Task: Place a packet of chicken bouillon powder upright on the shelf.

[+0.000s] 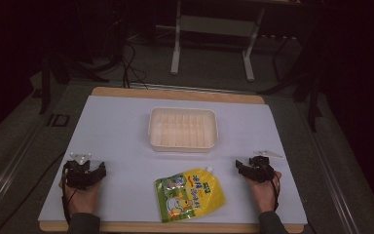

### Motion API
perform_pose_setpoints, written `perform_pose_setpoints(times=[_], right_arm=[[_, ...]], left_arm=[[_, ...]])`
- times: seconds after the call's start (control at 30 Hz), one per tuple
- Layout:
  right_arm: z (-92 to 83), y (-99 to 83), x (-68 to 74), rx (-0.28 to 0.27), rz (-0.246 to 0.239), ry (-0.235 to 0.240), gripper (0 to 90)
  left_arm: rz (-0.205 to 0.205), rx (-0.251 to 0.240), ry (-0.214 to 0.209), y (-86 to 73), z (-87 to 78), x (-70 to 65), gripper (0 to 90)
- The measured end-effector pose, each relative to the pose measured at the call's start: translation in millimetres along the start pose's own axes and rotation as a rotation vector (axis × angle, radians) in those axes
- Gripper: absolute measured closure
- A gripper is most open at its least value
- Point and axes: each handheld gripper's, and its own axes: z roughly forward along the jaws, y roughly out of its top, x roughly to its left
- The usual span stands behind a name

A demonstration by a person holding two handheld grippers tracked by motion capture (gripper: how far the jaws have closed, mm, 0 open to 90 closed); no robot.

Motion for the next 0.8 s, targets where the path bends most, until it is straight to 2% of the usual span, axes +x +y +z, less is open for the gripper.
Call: perform_pose_setpoints(times=[0.03,0.07,0.17,0.27,0.33,0.6,0.8], right_arm=[[-5.3,-1.0,0.5,0.007,0.01,0.035,39.7],[-7.9,-1.4,1.4,0.006,0.008,0.049,40.0],[-12.1,-1.5,3.9,0.011,0.0,0.068,40.0],[-20.3,-1.1,10.6,0.03,-0.011,0.115,40.5],[-21.1,-1.2,11.6,0.032,-0.011,0.127,40.8],[-32.3,-7.5,25.0,0.075,-0.013,0.223,41.7],[-35.4,-12.9,33.0,0.086,-0.04,0.233,41.6]], left_arm=[[0.004,-0.013,-0.011,-0.4,-1.7,0.5,42.9],[0.005,-0.024,-0.035,-0.7,-2.7,1.0,44.2],[0.01,-0.046,-0.049,-1.3,-4.4,0.0,44.5],[0.019,-0.051,-0.071,-1.7,-4.8,-0.1,45.8],[0.024,-0.051,-0.071,-2.2,-4.4,-0.4,46.9],[0.03,-0.056,-0.061,-3.0,-4.7,-1.3,47.9],[0.05,-0.058,-0.048,-3.1,-4.9,-4.1,47.1]])
